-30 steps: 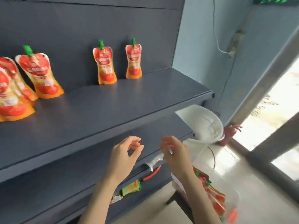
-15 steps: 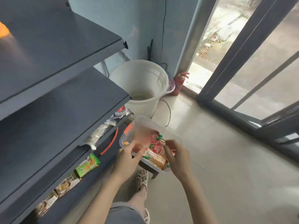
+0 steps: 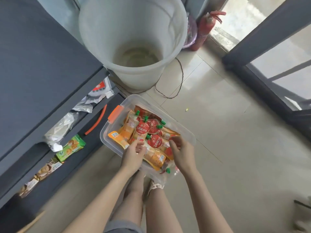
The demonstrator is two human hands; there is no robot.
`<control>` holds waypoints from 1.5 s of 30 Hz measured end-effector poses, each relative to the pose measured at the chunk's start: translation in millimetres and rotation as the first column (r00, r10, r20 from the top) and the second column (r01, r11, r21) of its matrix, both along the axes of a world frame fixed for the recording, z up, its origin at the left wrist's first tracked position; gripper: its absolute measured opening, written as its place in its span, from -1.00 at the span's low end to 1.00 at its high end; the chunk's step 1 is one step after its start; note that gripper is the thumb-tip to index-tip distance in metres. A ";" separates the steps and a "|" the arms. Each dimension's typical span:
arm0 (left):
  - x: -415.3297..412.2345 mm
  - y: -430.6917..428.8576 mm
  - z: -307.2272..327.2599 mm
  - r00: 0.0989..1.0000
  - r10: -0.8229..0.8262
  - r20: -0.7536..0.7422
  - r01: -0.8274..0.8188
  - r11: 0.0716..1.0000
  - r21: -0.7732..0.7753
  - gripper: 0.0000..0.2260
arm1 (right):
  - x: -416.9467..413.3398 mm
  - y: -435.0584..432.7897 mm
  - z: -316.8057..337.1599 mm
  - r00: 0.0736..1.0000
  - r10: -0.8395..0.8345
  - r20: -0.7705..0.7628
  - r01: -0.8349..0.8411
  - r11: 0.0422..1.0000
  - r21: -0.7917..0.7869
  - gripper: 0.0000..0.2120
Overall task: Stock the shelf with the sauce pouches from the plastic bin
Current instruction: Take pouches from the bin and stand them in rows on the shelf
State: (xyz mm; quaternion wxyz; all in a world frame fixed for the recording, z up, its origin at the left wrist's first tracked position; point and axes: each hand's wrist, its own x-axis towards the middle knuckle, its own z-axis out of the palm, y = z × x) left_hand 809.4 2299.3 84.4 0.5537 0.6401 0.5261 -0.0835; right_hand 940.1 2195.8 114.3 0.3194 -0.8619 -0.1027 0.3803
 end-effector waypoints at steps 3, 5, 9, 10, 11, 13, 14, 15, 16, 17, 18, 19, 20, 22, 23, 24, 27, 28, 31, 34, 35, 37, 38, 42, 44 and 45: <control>15.5 6.7 -45.7 0.995 0.043 -0.092 -0.044 0.999 -0.013 -0.83 | 13.8 11.6 -47.1 0.998 0.057 -0.038 -0.059 0.997 -0.056 -0.78; 21.8 10.3 -81.0 0.985 0.087 -0.146 -0.087 0.996 0.008 -0.82 | 21.6 18.9 -83.9 0.991 0.111 -0.070 -0.117 0.989 -0.087 -0.74; 29.3 12.3 -136.9 0.950 0.180 -0.257 -0.161 0.983 0.094 -0.68 | 31.3 33.2 -148.3 0.974 0.195 -0.112 -0.207 0.972 -0.110 -0.69; 31.1 12.1 -148.0 0.935 0.204 -0.290 -0.177 0.977 0.116 -0.63 | 32.7 36.6 -163.0 0.968 0.215 -0.129 -0.229 0.967 -0.109 -0.66; 32.2 11.7 -157.8 0.920 0.221 -0.322 -0.187 0.973 0.134 -0.59 | 33.8 39.4 -177.1 0.961 0.233 -0.147 -0.250 0.961 -0.114 -0.62; 34.5 10.9 -176.7 0.907 0.226 -0.356 -0.178 0.971 0.163 -0.51 | 34.8 44.7 -203.5 0.955 0.241 -0.172 -0.263 0.957 -0.121 -0.56; 35.3 9.8 -185.0 0.908 0.223 -0.355 -0.171 0.970 0.171 -0.49 | 34.4 46.3 -215.2 0.958 0.215 -0.191 -0.241 0.963 -0.121 -0.56; 35.4 8.4 -193.3 0.908 0.218 -0.358 -0.165 0.971 0.173 -0.47 | 33.5 47.5 -225.3 0.963 0.171 -0.209 -0.200 0.972 -0.122 -0.57; 35.7 7.6 -199.6 0.905 0.209 -0.370 -0.151 0.972 0.180 -0.46 | 32.1 48.3 -233.7 0.968 0.121 -0.220 -0.151 0.981 -0.124 -0.58; 35.6 7.3 -205.7 0.898 0.201 -0.391 -0.136 0.973 0.187 -0.46 | 30.6 49.0 -238.9 0.972 0.065 -0.225 -0.096 0.987 -0.129 -0.59; 35.5 8.6 -210.4 0.891 0.193 -0.412 -0.116 0.972 0.204 -0.46 | 29.2 48.9 -243.1 0.974 0.004 -0.227 -0.034 0.991 -0.130 -0.59; 34.5 11.0 -214.3 0.882 0.196 -0.429 -0.106 0.969 0.224 -0.45 | 27.5 49.0 -246.3 0.973 -0.053 -0.224 0.025 0.991 -0.128 -0.59; 33.5 14.2 -216.8 0.875 0.208 -0.437 -0.107 0.963 0.246 -0.45 | 25.7 49.1 -248.7 0.971 -0.099 -0.218 0.074 0.990 -0.123 -0.58; 30.8 21.8 -220.0 0.869 0.239 -0.433 -0.131 0.956 0.264 -0.44 | 22.3 50.3 -252.2 0.963 -0.166 -0.215 0.142 0.982 -0.122 -0.59; 29.6 24.9 -220.9 0.872 0.242 -0.426 -0.135 0.954 0.266 -0.46 | 20.9 51.6 -254.4 0.960 -0.186 -0.210 0.162 0.979 -0.125 -0.61; 29.7 27.0 -220.3 0.875 0.239 -0.421 -0.129 0.954 0.272 -0.49 | 19.5 52.7 -257.8 0.963 -0.188 -0.191 0.165 0.978 -0.128 -0.62; 30.9 25.8 -219.1 0.868 0.197 -0.455 -0.061 0.953 0.296 -0.52 | 13.6 55.7 -266.2 0.981 -0.142 -0.134 0.125 0.984 -0.128 -0.63; 31.6 23.1 -218.1 0.861 0.178 -0.476 -0.029 0.952 0.305 -0.51 | 11.1 56.8 -268.1 0.982 -0.137 -0.128 0.120 0.984 -0.133 -0.66; 33.7 11.2 -216.4 0.860 0.136 -0.491 0.043 0.941 0.336 -0.55 | 7.7 60.0 -266.6 0.981 -0.153 -0.120 0.136 0.981 -0.139 -0.73; 32.5 6.3 -215.8 0.878 0.134 -0.460 0.049 0.931 0.363 -0.58 | 9.3 58.6 -259.0 0.978 -0.157 -0.135 0.147 0.986 -0.080 -0.78; 30.4 8.0 -216.2 0.882 0.148 -0.448 0.028 0.932 0.362 -0.57 | 8.9 57.7 -254.2 0.977 -0.146 -0.158 0.138 0.989 -0.057 -0.77; 24.6 12.5 -219.1 0.892 0.164 -0.421 -0.015 0.942 0.336 -0.56 | 8.1 53.0 -246.1 0.971 -0.124 -0.204 0.123 0.992 -0.017 -0.78; 22.3 14.0 -219.7 0.901 0.167 -0.399 -0.035 0.947 0.319 -0.56 | 8.4 49.6 -242.5 0.969 -0.118 -0.217 0.121 0.993 -0.001 -0.80; 17.0 13.7 -211.8 0.939 0.236 -0.249 -0.158 0.941 0.298 -0.63 | 18.5 37.6 -218.2 0.975 -0.082 -0.205 0.105 0.989 0.102 -0.83; 19.0 14.0 -196.5 0.945 0.275 -0.177 -0.209 0.924 0.320 -0.67 | 28.2 32.2 -199.4 0.984 -0.018 -0.180 0.050 0.983 0.177 -0.84; 20.2 14.2 -186.2 0.946 0.300 -0.121 -0.249 0.914 0.320 -0.71 | 33.0 30.0 -188.2 0.985 0.013 -0.174 0.025 0.977 0.213 -0.85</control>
